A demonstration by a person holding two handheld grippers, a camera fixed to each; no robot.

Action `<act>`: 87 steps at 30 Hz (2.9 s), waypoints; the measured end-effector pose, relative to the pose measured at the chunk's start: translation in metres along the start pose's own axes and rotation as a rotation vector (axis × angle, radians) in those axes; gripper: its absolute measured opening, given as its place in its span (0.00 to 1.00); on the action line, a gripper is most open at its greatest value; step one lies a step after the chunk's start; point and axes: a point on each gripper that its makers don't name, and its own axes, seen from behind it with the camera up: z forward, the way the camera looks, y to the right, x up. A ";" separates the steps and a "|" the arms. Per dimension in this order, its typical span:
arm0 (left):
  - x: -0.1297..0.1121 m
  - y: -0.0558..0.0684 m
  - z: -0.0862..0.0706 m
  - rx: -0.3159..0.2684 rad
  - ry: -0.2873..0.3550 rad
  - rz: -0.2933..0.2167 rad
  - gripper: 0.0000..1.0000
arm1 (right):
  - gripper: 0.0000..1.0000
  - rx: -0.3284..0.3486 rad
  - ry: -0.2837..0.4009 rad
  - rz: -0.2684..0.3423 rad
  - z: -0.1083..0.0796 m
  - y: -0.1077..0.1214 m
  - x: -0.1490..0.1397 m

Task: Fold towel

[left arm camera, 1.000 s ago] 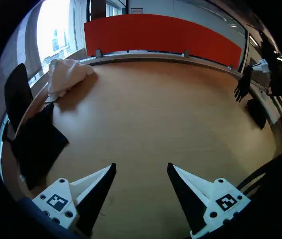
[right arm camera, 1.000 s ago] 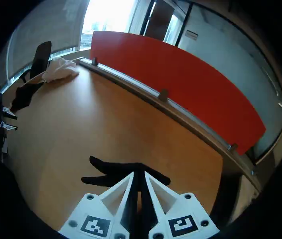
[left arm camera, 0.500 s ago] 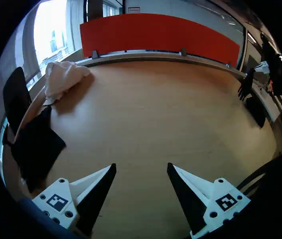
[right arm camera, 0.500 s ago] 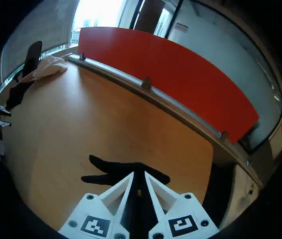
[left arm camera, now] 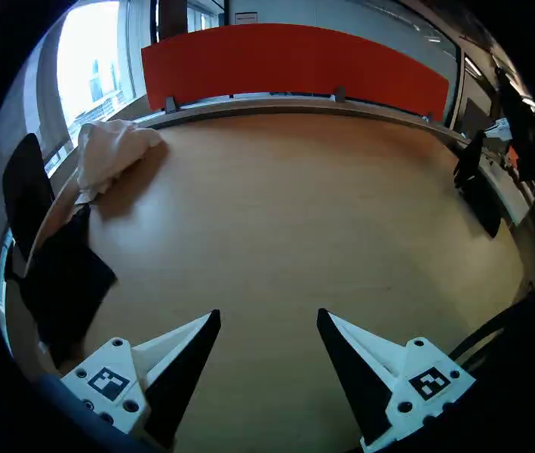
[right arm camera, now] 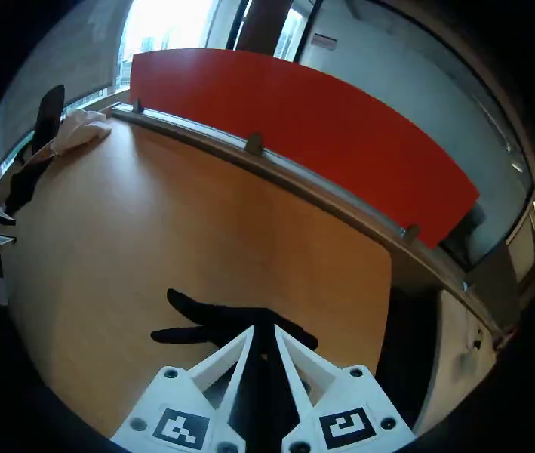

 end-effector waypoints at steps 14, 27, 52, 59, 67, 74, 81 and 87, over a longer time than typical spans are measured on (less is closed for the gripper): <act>0.003 0.006 0.002 -0.009 -0.004 0.014 0.95 | 0.04 -0.027 -0.024 0.073 -0.012 0.019 -0.036; 0.003 0.009 0.002 -0.013 -0.006 0.017 0.95 | 0.04 -0.028 -0.048 0.118 -0.022 0.014 -0.064; -0.001 0.002 -0.002 -0.020 0.004 0.017 0.95 | 0.04 -0.033 -0.077 0.114 -0.037 -0.016 -0.086; -0.002 0.000 -0.004 -0.022 0.008 0.022 0.95 | 0.04 -0.053 -0.106 0.110 -0.041 -0.016 -0.105; -0.005 -0.003 -0.007 -0.018 0.004 0.032 0.95 | 0.04 -0.075 -0.149 0.116 -0.044 -0.009 -0.131; -0.005 -0.005 -0.009 -0.012 0.003 0.041 0.95 | 0.04 -0.084 -0.188 0.141 -0.041 -0.005 -0.153; -0.006 -0.005 -0.009 -0.008 -0.001 0.044 0.95 | 0.04 -0.085 -0.230 0.173 -0.040 -0.005 -0.178; -0.006 -0.006 -0.010 -0.001 -0.004 0.054 0.95 | 0.04 -0.085 -0.261 0.207 -0.038 -0.005 -0.197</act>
